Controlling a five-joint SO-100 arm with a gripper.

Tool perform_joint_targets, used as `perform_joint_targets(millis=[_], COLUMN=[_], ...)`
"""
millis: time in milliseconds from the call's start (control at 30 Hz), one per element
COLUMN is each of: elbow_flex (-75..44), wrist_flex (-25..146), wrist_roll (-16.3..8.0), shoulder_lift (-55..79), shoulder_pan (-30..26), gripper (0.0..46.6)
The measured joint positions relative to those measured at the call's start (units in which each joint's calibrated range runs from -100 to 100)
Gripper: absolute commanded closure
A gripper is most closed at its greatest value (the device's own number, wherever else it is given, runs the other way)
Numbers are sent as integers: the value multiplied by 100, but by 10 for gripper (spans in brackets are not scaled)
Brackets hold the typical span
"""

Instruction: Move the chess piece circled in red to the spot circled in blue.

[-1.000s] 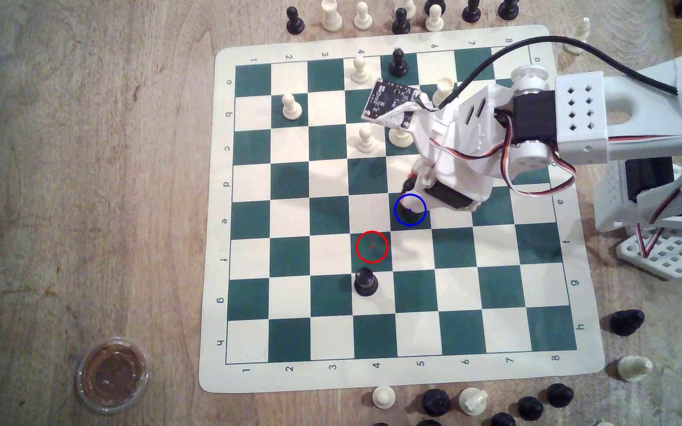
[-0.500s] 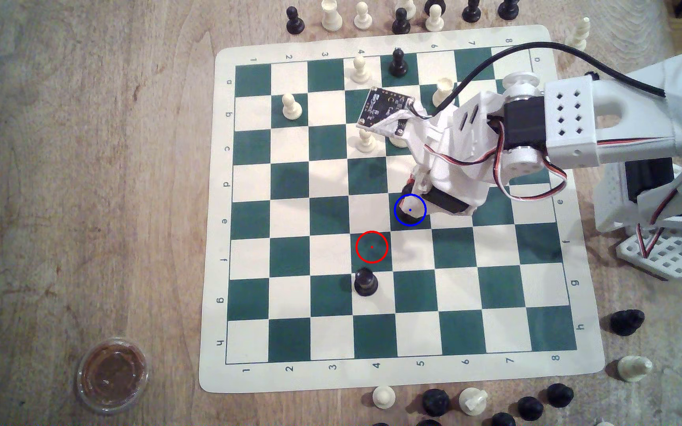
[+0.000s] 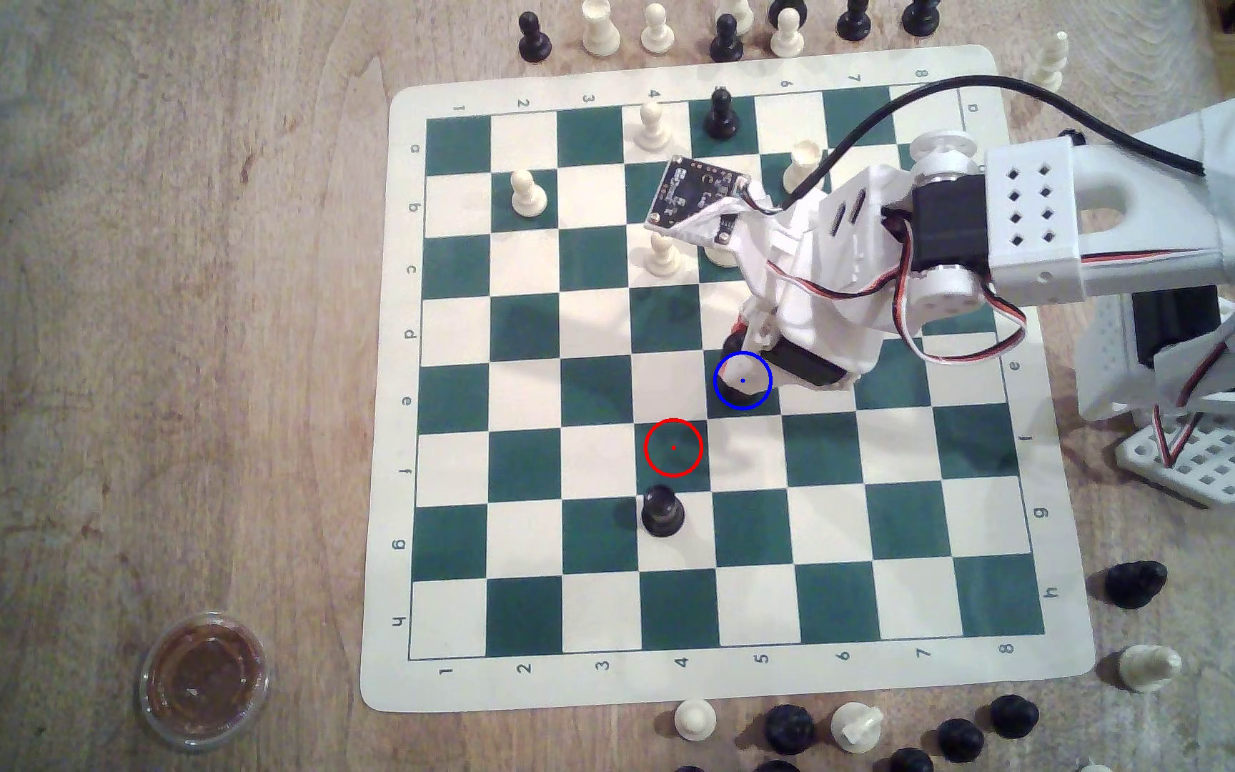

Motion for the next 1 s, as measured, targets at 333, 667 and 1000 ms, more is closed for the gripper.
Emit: perform_joint_targets(millis=[333, 667, 1000], elbow_flex=[117, 127, 678], wrist_flex=[0, 438, 1833], wrist_roll=[5, 93, 303], shoulder_lift=[0, -151, -2044], shoulder_pan=[0, 125, 44], gripper=[250, 215, 209])
